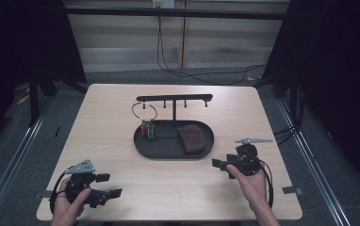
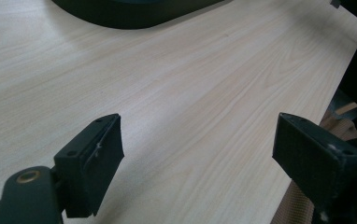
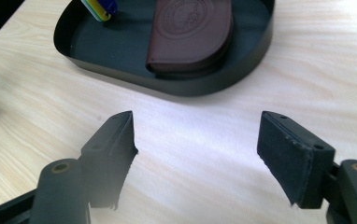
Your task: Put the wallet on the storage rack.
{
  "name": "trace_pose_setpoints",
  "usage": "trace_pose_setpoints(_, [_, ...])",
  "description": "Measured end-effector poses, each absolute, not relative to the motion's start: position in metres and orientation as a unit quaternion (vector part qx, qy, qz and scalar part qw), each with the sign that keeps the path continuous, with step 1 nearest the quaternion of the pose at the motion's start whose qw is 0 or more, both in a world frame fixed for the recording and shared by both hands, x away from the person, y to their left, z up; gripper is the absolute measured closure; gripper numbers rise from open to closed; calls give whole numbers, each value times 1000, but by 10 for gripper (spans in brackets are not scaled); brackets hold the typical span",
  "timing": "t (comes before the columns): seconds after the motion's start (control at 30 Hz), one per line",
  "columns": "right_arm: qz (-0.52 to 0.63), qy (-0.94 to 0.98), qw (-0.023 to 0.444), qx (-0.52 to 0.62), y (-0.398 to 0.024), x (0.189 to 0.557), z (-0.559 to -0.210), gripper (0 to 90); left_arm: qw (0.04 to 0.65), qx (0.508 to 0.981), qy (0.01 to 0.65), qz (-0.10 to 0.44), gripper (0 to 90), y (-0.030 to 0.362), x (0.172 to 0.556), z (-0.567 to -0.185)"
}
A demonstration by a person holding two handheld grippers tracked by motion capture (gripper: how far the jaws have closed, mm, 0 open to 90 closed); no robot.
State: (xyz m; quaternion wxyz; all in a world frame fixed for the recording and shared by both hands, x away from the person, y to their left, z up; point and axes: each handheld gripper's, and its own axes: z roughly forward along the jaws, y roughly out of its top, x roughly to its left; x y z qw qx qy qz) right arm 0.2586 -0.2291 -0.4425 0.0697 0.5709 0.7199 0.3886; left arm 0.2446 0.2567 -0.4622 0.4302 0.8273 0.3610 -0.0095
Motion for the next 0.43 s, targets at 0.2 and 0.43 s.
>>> trace_pose_setpoints(0.2, [395,708,107,576,-236,237,-457,224,429,827,363,-11,161,256,245,-463])
trace_pose_setpoints(0.43, [391,705,121,580,-238,230,-465,202,430,827,362,-11,161,256,245,-463])
